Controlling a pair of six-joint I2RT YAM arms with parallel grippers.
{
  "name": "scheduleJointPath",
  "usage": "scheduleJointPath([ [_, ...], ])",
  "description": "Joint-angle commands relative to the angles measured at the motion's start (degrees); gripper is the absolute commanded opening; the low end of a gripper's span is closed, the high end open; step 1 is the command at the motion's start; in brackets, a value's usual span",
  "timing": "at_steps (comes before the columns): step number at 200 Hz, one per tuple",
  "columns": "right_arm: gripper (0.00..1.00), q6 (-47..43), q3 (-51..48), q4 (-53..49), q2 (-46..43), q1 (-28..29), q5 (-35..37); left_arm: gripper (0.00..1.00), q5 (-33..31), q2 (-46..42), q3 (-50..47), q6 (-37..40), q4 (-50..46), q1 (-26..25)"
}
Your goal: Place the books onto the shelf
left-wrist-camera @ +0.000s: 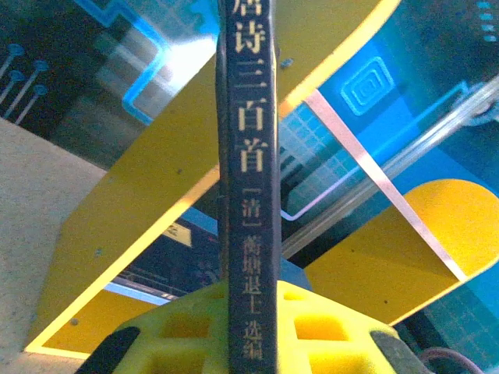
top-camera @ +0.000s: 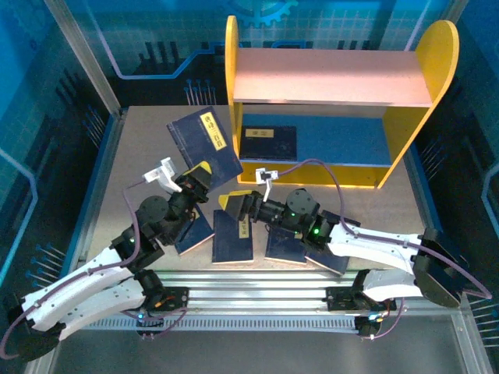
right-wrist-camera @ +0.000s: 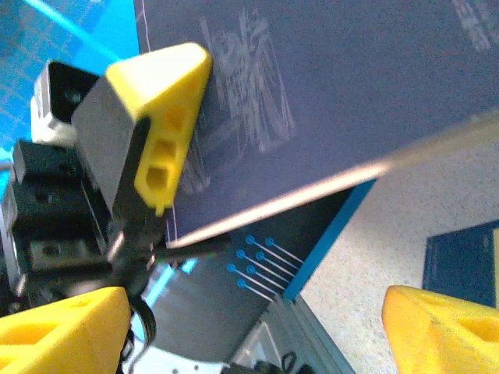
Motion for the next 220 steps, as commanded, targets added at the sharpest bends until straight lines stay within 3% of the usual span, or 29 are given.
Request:
scheduleJointPath([
  [1,0.84,6.5,-0.1,11.0,2.3,-2.2,-0.2,0.0,4.6,0.7,1.5,4.1,10.4,0.0],
  [45,0.79,11.5,0.0,18.8,7.1,-3.4,1.0,0.0,5.8,0.7,0.3,3.8,13.5,-0.1],
  [119,0.68,11.6,-0.2,23.0,8.4,-3.4,2.8,0.0,5.7,0.3,-1.2,2.9,13.7,-0.1],
  [163,0.52,11.6,0.4,22.7,8.5,-3.5,2.9,0.0,6.3,0.6,-1.5,2.9,13.5,0.0],
  [185,0.32,11.7,1.2,21.0,8.5,-3.8,2.3,0.0,6.3,0.7,-1.5,2.9,13.3,0.0],
  [220,0.19,11.7,1.6,20.0,8.7,-4.3,1.5,0.0,5.9,0.7,-1.0,3.1,11.8,0.0],
])
